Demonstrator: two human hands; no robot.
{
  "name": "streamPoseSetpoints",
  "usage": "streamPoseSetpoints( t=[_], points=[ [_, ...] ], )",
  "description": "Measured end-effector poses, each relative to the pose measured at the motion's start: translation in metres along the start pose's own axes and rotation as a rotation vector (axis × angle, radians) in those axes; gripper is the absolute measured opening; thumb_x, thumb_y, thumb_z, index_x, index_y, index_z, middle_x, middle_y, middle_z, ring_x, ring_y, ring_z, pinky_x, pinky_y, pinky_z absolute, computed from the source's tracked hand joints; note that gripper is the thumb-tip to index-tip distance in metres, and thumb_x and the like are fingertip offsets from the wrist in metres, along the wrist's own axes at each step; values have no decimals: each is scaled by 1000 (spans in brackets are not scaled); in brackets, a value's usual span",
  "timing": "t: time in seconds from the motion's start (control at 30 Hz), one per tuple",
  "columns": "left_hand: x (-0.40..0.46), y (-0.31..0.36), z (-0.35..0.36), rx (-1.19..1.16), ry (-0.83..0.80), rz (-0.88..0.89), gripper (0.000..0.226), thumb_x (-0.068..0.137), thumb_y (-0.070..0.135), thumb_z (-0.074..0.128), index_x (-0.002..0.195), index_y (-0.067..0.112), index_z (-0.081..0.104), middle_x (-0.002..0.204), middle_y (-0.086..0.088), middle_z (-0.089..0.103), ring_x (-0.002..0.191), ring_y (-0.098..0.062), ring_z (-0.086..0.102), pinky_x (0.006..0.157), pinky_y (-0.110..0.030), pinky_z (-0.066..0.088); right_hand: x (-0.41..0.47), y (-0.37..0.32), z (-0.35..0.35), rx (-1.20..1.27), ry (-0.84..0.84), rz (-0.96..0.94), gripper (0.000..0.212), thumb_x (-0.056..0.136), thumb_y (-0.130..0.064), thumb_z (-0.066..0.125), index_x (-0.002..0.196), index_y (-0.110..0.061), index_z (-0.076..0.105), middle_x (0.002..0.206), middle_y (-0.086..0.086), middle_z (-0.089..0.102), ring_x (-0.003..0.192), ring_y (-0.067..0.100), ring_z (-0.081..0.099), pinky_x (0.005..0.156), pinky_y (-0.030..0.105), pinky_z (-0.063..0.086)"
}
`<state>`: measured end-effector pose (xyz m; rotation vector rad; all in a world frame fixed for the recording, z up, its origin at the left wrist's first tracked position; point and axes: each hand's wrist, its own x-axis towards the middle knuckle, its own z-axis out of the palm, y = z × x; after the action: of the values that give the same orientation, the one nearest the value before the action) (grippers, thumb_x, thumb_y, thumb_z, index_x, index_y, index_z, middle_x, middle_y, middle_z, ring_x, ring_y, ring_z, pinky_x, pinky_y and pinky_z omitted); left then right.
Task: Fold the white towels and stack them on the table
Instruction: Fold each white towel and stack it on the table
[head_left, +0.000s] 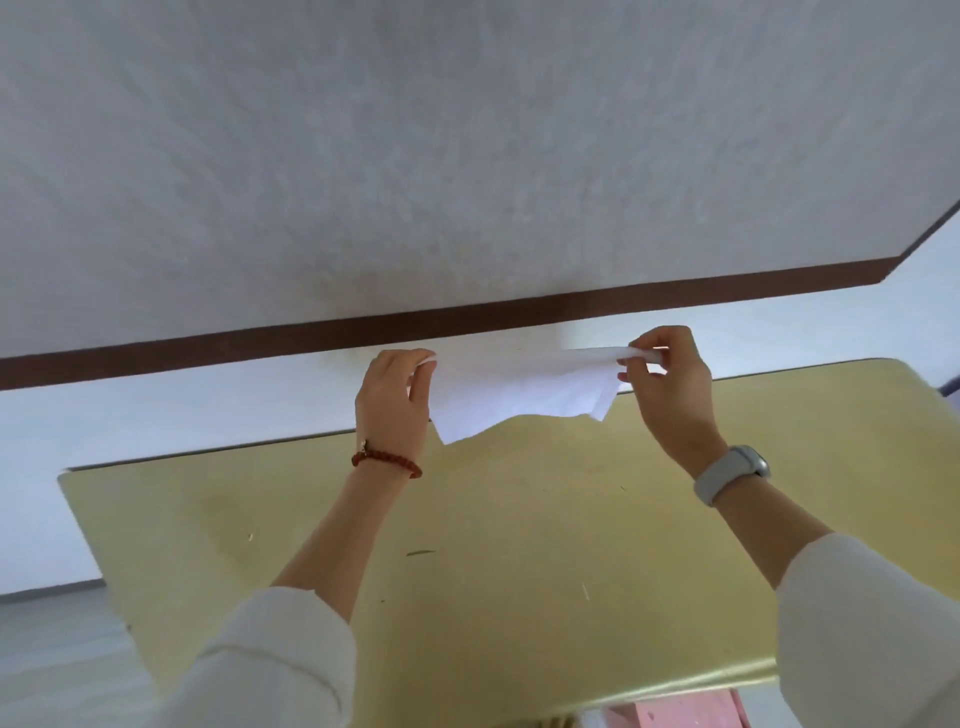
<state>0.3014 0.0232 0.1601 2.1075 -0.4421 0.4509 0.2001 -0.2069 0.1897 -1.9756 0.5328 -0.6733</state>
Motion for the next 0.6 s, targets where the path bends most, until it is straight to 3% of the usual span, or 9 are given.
streamPoseSetpoints(
  t=[0.1,0.17,0.3,0.43,0.53,0.6],
  points=[
    [-17,12,-5,20,-13,62,16,86,12,56,92,6,69,93,-8,65,82,-15,59,76,-17,44,-18,9,-22,7,-29,-21,23,86,0,52,98,-19,50,92,-8,56,92,25,62,77,40,54],
    [-42,7,-7,46,-58,90,21,86,20,55,90,7,70,92,-6,65,83,-12,58,76,-13,41,-42,30,-33,-44,-81,-17,21,84,3,54,94,-15,54,90,-5,57,89,28,62,77,35,55],
    [-114,-21,-10,107,-248,68,24,83,24,54,86,8,72,89,-6,66,84,-11,55,72,-25,49,-103,79,-46,-216,-262,-10,14,82,7,58,87,-5,62,89,2,55,80,21,59,67,7,47],
    [-184,-45,-11,232,-578,-96,10,83,8,63,88,6,72,91,-9,67,87,-25,62,76,-38,52,-166,128,-49,-311,-451,132,14,82,6,58,88,-3,66,87,1,58,80,21,59,66,6,43],
    [-215,-52,-9,259,-822,-281,16,90,12,56,98,7,69,101,-7,66,94,-22,60,83,-27,44,-204,153,-50,-360,-540,275,13,86,1,56,93,-2,66,91,5,62,86,23,58,73,19,40],
    [-226,-52,-7,245,-876,-384,17,90,13,55,99,8,68,102,-4,67,93,-19,60,79,-18,38,-218,164,-50,-420,-565,315,14,87,-3,55,97,-3,66,86,4,62,82,21,54,72,17,32]
  ],
)
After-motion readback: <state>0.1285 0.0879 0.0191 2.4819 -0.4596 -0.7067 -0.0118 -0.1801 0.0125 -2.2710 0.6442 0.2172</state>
